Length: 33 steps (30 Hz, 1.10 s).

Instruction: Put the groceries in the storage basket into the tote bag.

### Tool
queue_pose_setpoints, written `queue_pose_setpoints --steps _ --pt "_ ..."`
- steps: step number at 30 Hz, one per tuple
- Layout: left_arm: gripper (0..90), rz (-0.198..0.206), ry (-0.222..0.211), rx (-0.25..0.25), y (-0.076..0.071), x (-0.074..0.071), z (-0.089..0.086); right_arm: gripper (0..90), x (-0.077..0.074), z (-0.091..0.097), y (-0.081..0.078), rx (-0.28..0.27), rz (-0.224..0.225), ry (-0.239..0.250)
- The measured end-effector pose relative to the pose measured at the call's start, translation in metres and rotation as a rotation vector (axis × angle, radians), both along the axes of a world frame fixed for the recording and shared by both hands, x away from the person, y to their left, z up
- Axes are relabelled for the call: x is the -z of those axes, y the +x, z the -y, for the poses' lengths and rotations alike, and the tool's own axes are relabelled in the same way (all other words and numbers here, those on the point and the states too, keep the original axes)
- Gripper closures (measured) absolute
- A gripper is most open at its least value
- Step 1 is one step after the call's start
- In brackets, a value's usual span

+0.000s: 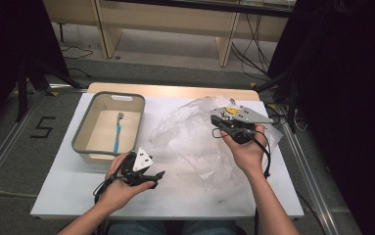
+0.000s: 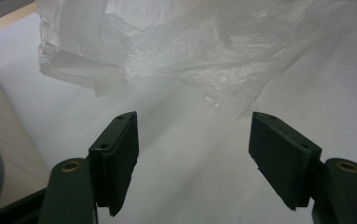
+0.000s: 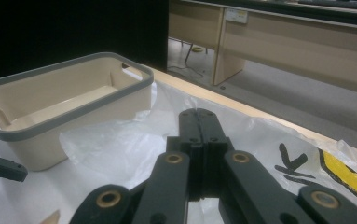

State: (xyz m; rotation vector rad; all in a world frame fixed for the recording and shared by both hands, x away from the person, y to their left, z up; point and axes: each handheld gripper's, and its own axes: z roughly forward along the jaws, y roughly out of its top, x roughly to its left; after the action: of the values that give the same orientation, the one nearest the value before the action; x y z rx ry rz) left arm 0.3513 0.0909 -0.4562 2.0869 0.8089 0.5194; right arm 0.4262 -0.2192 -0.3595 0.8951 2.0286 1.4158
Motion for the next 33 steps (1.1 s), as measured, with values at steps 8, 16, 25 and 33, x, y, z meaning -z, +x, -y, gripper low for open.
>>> queue_pose_setpoints --steps 8,16,25,33 --pt "33.0 -0.008 -0.005 0.006 0.002 0.001 -0.002 90.0 0.000 0.001 0.001 0.008 0.000 0.002" --pt "32.0 -0.009 -0.012 0.004 0.000 -0.004 -0.001 90.0 0.000 0.003 0.001 0.005 -0.004 0.004" --pt "31.6 -0.001 -0.031 -0.007 0.000 -0.016 -0.003 90.0 0.001 0.004 0.000 0.003 -0.006 0.005" --pt "29.6 -0.004 -0.055 -0.018 0.000 -0.031 -0.013 90.0 0.001 0.003 0.000 0.003 -0.006 0.005"
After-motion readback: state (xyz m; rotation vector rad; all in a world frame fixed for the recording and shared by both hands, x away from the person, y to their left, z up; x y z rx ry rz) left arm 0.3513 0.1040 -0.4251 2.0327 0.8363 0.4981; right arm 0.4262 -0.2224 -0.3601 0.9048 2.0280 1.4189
